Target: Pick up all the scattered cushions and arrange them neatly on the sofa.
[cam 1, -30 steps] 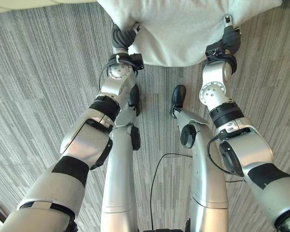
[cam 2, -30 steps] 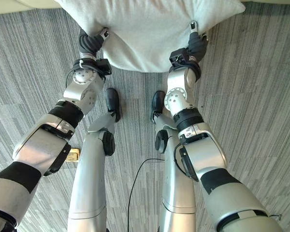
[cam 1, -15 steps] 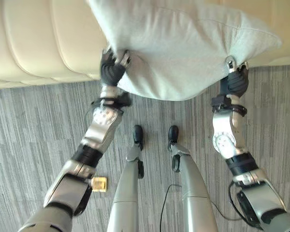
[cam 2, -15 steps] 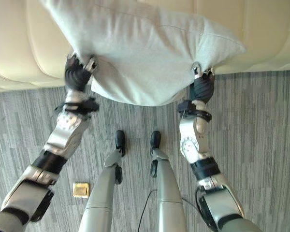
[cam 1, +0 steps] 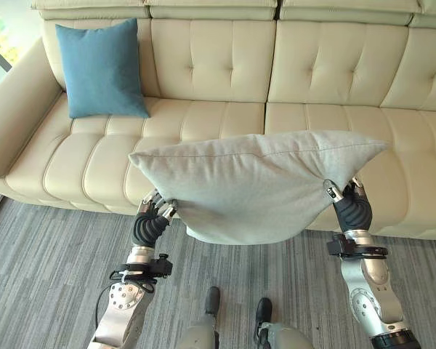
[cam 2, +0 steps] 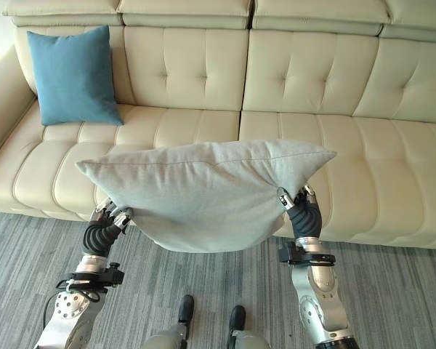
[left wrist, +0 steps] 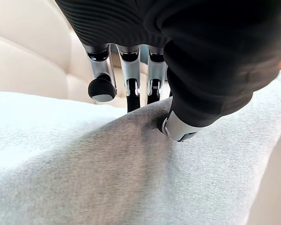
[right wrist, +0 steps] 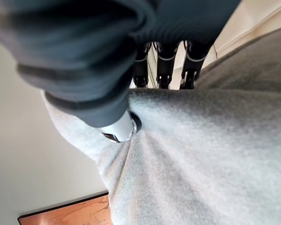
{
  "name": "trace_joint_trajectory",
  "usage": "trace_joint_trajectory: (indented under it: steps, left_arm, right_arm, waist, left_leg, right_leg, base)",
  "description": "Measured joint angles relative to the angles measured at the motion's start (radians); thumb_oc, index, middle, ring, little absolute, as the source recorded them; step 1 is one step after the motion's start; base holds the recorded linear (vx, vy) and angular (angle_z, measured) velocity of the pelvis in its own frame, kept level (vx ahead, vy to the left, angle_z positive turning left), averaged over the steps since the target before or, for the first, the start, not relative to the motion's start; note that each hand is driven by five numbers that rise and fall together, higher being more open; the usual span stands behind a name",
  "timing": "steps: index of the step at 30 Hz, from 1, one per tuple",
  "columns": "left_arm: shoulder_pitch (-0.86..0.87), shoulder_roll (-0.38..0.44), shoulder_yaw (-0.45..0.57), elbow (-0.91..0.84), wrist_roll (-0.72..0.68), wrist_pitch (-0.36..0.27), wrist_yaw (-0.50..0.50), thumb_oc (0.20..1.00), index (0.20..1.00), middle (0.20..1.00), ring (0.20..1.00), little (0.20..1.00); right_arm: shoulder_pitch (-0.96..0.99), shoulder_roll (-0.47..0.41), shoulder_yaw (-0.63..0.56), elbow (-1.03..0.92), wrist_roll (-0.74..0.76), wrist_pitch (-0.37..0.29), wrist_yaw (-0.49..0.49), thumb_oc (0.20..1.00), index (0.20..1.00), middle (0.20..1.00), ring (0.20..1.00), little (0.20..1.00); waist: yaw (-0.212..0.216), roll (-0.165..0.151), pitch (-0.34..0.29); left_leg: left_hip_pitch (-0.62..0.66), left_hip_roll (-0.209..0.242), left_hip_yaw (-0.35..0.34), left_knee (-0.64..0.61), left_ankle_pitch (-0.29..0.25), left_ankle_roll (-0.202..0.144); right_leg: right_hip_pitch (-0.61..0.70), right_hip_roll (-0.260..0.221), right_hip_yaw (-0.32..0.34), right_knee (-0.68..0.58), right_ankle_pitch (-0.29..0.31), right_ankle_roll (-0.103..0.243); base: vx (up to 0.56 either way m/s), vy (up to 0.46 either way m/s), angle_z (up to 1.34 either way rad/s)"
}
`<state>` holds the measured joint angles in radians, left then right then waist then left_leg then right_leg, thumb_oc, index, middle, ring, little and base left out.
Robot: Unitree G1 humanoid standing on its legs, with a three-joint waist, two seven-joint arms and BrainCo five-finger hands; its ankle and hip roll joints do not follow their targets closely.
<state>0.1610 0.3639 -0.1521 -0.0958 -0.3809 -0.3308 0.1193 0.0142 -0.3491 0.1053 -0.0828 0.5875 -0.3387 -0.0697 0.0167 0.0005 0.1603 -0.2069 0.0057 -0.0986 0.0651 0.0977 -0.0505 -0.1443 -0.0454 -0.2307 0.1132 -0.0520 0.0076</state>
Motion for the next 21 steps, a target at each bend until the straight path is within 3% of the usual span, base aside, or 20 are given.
trace_joint_trajectory:
  steps: [2,3,4,5,6,7,8,10,12,13,14,15,16,17,18,19,21]
  left_arm:
    - [-0.005,-0.007,0.002,0.027,-0.011,0.003,-0.009,0.200,0.200,0.200,0.200,0.200]
    - [-0.014,-0.016,0.004,0.033,-0.014,0.003,-0.011,0.200,0.200,0.200,0.200,0.200]
    - [-0.017,-0.024,0.004,0.033,-0.014,0.003,-0.012,0.200,0.200,0.200,0.200,0.200]
    - [-0.016,-0.034,0.007,0.033,-0.014,0.004,-0.013,0.200,0.200,0.200,0.200,0.200]
    - [-0.017,-0.045,0.009,0.034,-0.014,0.004,-0.015,0.200,0.200,0.200,0.200,0.200]
    - [-0.016,-0.050,0.007,0.035,-0.013,0.010,-0.022,0.200,0.200,0.200,0.200,0.200]
    - [-0.016,-0.049,0.008,0.040,-0.013,0.014,-0.024,0.200,0.200,0.200,0.200,0.200]
    - [-0.018,-0.049,0.008,0.079,-0.011,0.018,-0.019,0.200,0.200,0.200,0.200,0.200]
    - [-0.025,-0.050,0.009,0.081,-0.010,0.019,-0.017,0.200,0.200,0.200,0.200,0.200]
    - [-0.016,-0.050,0.011,0.081,-0.009,0.023,-0.016,0.200,0.200,0.200,0.200,0.200]
    - [0.015,-0.051,0.016,0.074,-0.009,0.023,-0.015,0.200,0.200,0.200,0.200,0.200]
    - [0.024,-0.043,0.020,0.069,-0.009,0.024,-0.016,0.200,0.200,0.200,0.200,0.200]
    - [0.028,-0.029,0.025,0.068,-0.009,0.024,-0.016,0.200,0.200,0.200,0.200,0.200]
    - [0.021,-0.023,0.031,0.067,-0.009,0.025,-0.019,0.200,0.200,0.200,0.200,0.200]
    - [0.017,-0.013,0.041,0.068,-0.010,0.026,-0.020,0.200,0.200,0.200,0.200,0.200]
    - [0.007,-0.003,0.046,0.071,-0.010,0.031,-0.020,0.200,0.200,0.200,0.200,0.200]
    - [-0.024,0.003,0.048,0.071,-0.011,0.039,-0.017,0.200,0.200,0.200,0.200,0.200]
  right_arm:
    - [0.000,0.000,0.000,0.001,0.001,0.002,0.023,0.200,0.200,0.200,0.200,0.200]
    - [-0.001,0.001,-0.003,0.001,0.002,0.000,0.030,0.200,0.200,0.200,0.200,0.200]
    - [-0.002,0.002,-0.008,0.001,0.002,0.000,0.031,0.200,0.200,0.200,0.200,0.200]
    - [0.000,0.005,-0.008,0.001,0.002,0.002,0.031,0.200,0.200,0.200,0.200,0.200]
    - [0.000,0.015,-0.015,0.002,0.002,0.004,0.031,0.200,0.200,0.200,0.200,0.200]
    - [-0.002,0.016,-0.026,0.002,0.002,0.004,0.031,0.200,0.200,0.200,0.200,0.200]
    - [-0.001,0.015,-0.028,0.002,0.001,0.009,0.030,0.200,0.200,0.200,0.200,0.200]
    - [-0.001,0.007,-0.003,0.031,0.000,0.020,0.027,0.200,0.200,0.200,0.200,0.200]
    - [0.001,0.005,-0.003,0.039,-0.001,0.026,0.017,0.200,0.200,0.200,0.200,0.200]
    - [0.006,0.007,-0.001,0.039,-0.010,0.040,0.014,0.200,0.200,0.200,0.200,0.200]
    - [0.031,0.000,0.002,0.021,-0.028,0.043,0.015,0.200,0.200,0.200,0.200,0.200]
    - [0.061,0.004,0.001,0.000,-0.037,0.043,0.016,0.200,0.200,0.200,0.200,0.200]
    - [0.065,0.007,0.004,-0.006,-0.042,0.044,0.016,0.200,0.200,0.200,0.200,0.200]
    - [0.061,0.013,0.002,-0.007,-0.046,0.044,0.016,0.200,0.200,0.200,0.200,0.200]
    - [0.056,0.025,0.004,-0.007,-0.048,0.047,0.016,0.200,0.200,0.200,0.200,0.200]
    - [0.050,0.036,0.004,-0.007,-0.051,0.057,0.016,0.200,0.200,0.200,0.200,0.200]
    - [0.025,0.039,0.004,-0.007,-0.057,0.064,0.016,0.200,0.200,0.200,0.200,0.200]
  waist:
    - [0.016,-0.011,0.005]
    - [0.019,-0.032,0.012]
    - [0.029,-0.027,0.010]
    - [0.035,-0.028,0.010]
    - [0.037,-0.040,0.015]
    - [0.049,-0.039,0.016]
    - [0.055,-0.026,0.016]
    - [0.062,0.004,0.013]
    - [0.072,0.012,0.019]
    - [0.077,0.020,0.014]
    - [0.090,0.050,-0.005]
    - [0.073,0.032,-0.012]
    - [0.073,-0.017,-0.030]
    - [0.075,-0.024,-0.034]
    - [0.078,-0.038,-0.032]
    - [0.082,-0.056,-0.033]
    - [0.097,-0.056,-0.033]
  left_leg:
    - [-0.040,-0.023,-0.002,0.172,0.005,-0.011]
    - [-0.126,-0.041,-0.001,0.332,0.022,-0.042]
    - [-0.189,-0.042,0.000,0.439,0.018,-0.054]
    - [-0.216,-0.044,0.009,0.425,-0.008,-0.045]
    - [-0.213,-0.045,0.055,0.311,-0.030,-0.030]
    - [-0.192,-0.038,0.079,0.072,-0.036,-0.022]
    - [-0.193,-0.028,0.080,-0.037,-0.031,-0.026]
    - [-0.202,-0.006,0.079,-0.118,-0.020,-0.046]
    - [-0.227,-0.004,0.080,-0.134,-0.018,-0.047]
    - [-0.197,0.000,0.077,-0.125,-0.021,-0.034]
    - [-0.137,0.012,0.078,-0.102,-0.066,-0.009]
    - [-0.121,-0.019,0.095,-0.101,0.024,0.023]
    - [-0.119,-0.074,0.122,-0.084,0.027,0.027]
    - [-0.119,-0.098,0.125,-0.067,0.072,0.077]
    - [-0.120,-0.122,0.137,-0.040,0.078,0.142]
    - [-0.120,-0.148,0.143,-0.016,0.051,0.148]
    - [-0.103,-0.158,0.142,-0.003,0.033,0.182]
  right_leg:
    - [0.042,-0.015,0.016,-0.016,-0.019,-0.032]
    - [0.051,-0.019,0.025,-0.016,-0.022,-0.041]
    - [0.050,-0.014,0.025,-0.019,-0.010,-0.062]
    - [0.049,-0.010,0.034,-0.018,-0.016,-0.078]
    - [0.047,-0.014,0.046,-0.020,-0.019,-0.080]
    - [0.049,-0.005,0.065,-0.034,-0.018,-0.080]
    - [0.060,0.008,0.066,-0.041,-0.018,-0.080]
    - [0.129,0.040,0.083,-0.068,-0.039,-0.075]
    - [0.163,0.042,0.112,-0.078,-0.059,-0.063]
    - [0.220,0.038,0.132,-0.105,-0.068,-0.041]
    - [0.276,0.045,0.168,-0.112,-0.091,0.011]
    - [0.311,0.009,0.176,-0.112,-0.125,0.039]
    - [0.312,-0.055,0.182,-0.103,-0.154,0.061]
    - [0.318,-0.078,0.179,-0.097,-0.153,0.065]
    - [0.329,-0.102,0.179,-0.095,-0.152,0.078]
    - [0.333,-0.130,0.178,-0.079,-0.148,0.086]
    - [0.308,-0.135,0.187,-0.049,-0.158,0.127]
  base:
    - [0.10,-0.102,-0.09]
    - [0.14,-0.072,-0.07]
    - [0.27,-0.036,-0.10]
    - [0.32,-0.003,-0.12]
    - [0.28,0.036,-0.14]
    - [0.22,0.036,-0.19]
    - [0.28,0.048,-0.33]
    - [0.33,0.083,-0.34]
    - [0.36,0.118,-0.48]
    - [0.35,0.146,-0.92]
    - [0.30,0.142,-0.67]
    - [0.28,0.145,-0.52]
    - [0.25,0.149,-0.10]
    - [0.25,0.157,-0.27]
    - [0.23,0.159,-0.09]
    - [0.14,0.121,0.03]
    - [0.16,0.187,0.09]
